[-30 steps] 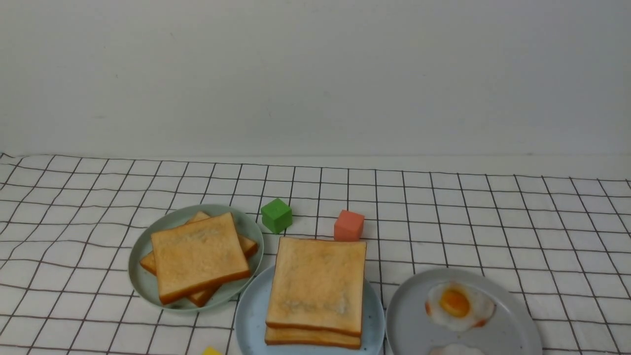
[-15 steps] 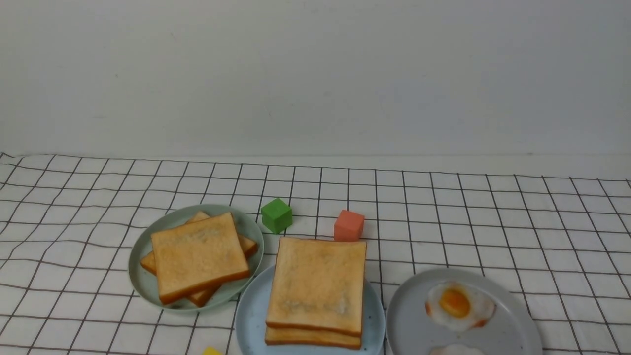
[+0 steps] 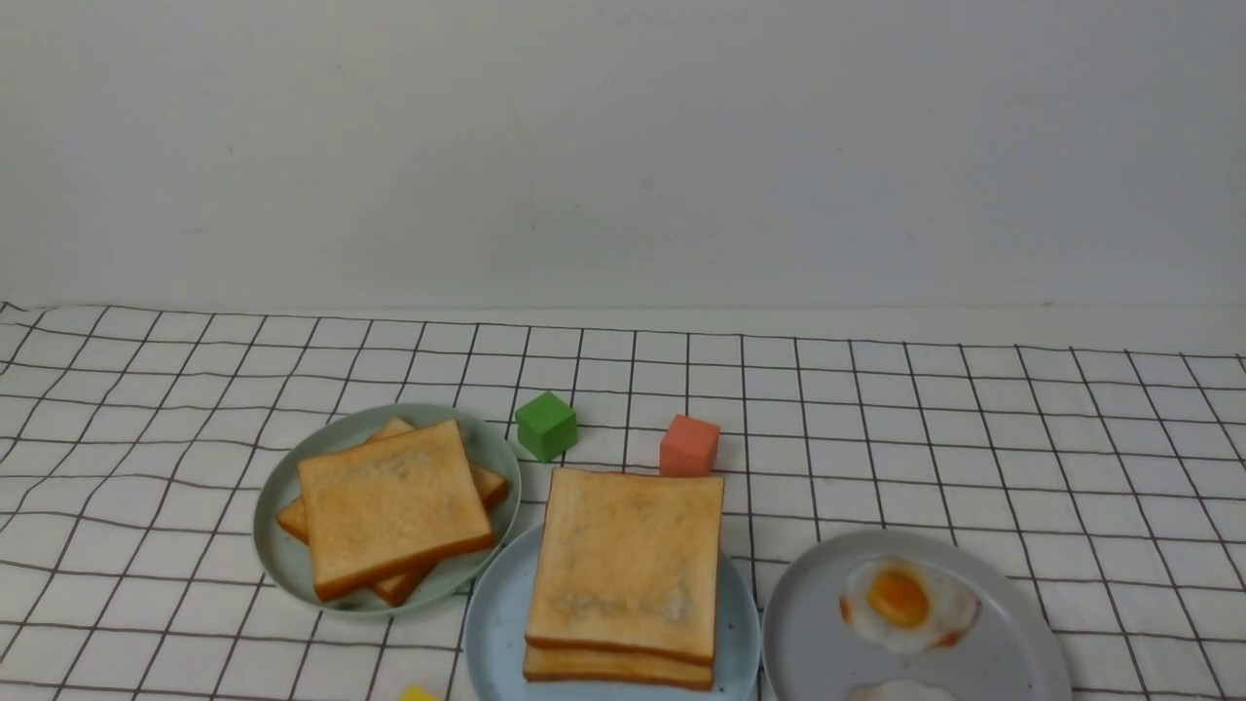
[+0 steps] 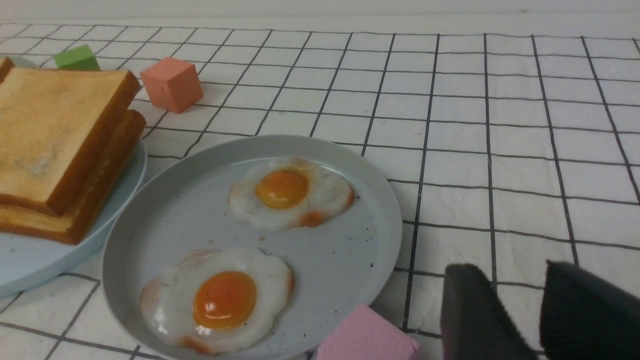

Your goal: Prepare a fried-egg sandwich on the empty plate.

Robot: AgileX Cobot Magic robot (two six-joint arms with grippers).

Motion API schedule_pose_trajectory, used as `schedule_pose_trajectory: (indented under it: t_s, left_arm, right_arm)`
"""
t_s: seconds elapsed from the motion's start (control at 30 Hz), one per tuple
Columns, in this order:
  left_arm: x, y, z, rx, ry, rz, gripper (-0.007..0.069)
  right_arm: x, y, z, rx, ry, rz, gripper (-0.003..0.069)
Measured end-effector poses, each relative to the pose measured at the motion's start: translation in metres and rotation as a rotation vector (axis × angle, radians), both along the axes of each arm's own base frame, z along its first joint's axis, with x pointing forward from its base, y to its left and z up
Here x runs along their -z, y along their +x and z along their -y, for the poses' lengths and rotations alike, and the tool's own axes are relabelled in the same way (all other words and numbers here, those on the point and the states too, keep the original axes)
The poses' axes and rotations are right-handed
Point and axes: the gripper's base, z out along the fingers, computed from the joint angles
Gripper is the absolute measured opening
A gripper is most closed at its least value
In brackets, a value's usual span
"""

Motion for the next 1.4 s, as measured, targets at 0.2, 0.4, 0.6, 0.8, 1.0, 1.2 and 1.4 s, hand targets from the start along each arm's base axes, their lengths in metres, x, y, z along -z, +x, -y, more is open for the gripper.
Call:
schedule_pose_trajectory:
  t_s: [0.2,0.4,0.6,0.8,1.0,1.2,1.4]
  left_arm:
    - [0.0,0.0,0.0,0.0,0.0,0.0,0.0057]
    - [0.0,0.0,0.0,0.0,0.0,0.0,0.0061]
    - [0.0,0.0,0.0,0.0,0.0,0.0,0.0071]
    - [0.0,0.0,0.0,0.0,0.0,0.0,0.0076]
    - [0.0,0.0,0.0,0.0,0.0,0.0,0.0076]
    - [0.0,0.0,0.0,0.0,0.0,0.0,0.0082]
    - [0.0,0.0,0.0,0.0,0.0,0.0,0.009]
  right_arm:
    - [0.0,0.0,0.0,0.0,0.0,0.0,0.0238]
    - [0.0,0.0,0.0,0.0,0.0,0.0,0.0238]
    - [0.0,0.0,0.0,0.0,0.0,0.0,0.0238]
    - [0.0,0.0,0.0,0.0,0.0,0.0,0.0238]
    - [0.0,0.0,0.0,0.0,0.0,0.0,0.0239]
    - [0.0,0.0,0.0,0.0,0.0,0.0,0.0239]
    - [0.0,0.0,0.0,0.0,0.0,0.0,0.0239]
